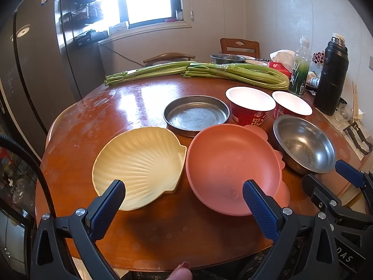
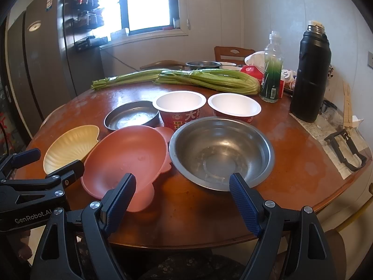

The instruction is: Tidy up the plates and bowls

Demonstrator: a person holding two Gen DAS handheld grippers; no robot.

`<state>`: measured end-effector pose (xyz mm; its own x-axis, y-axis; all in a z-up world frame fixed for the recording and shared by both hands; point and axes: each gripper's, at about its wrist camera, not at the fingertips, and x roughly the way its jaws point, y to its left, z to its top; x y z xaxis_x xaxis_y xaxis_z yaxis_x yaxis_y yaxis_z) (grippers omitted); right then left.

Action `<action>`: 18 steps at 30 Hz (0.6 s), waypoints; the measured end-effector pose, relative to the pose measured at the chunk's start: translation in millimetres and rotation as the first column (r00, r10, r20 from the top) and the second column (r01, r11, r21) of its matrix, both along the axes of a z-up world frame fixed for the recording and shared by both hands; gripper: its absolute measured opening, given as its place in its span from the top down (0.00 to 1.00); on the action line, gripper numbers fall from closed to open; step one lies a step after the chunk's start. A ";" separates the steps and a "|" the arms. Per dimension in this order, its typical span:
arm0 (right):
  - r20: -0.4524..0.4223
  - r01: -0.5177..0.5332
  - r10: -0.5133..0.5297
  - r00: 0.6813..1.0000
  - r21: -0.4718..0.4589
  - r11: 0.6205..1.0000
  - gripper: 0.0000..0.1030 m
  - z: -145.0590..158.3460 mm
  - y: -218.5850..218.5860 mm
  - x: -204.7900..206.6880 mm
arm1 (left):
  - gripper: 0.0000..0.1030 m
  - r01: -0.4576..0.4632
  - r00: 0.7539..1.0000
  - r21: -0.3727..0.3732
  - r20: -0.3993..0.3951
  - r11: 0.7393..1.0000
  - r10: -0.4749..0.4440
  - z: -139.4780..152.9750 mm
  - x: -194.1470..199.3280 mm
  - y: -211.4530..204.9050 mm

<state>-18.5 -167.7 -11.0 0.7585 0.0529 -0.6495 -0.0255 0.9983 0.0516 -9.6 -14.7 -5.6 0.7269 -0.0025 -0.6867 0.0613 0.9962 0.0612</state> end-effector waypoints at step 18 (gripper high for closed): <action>0.004 -0.010 0.010 1.000 -0.019 1.000 0.19 3.6 0.2 0.7 | 0.01 -0.007 1.000 0.004 -0.004 1.000 0.007 0.3 0.1 -1.5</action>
<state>-17.8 -167.4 -7.5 0.7609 0.0483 -0.6470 -0.0356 0.9988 0.0327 -9.4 -16.2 -5.3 0.7242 0.0055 -0.6895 0.0545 0.9964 0.0652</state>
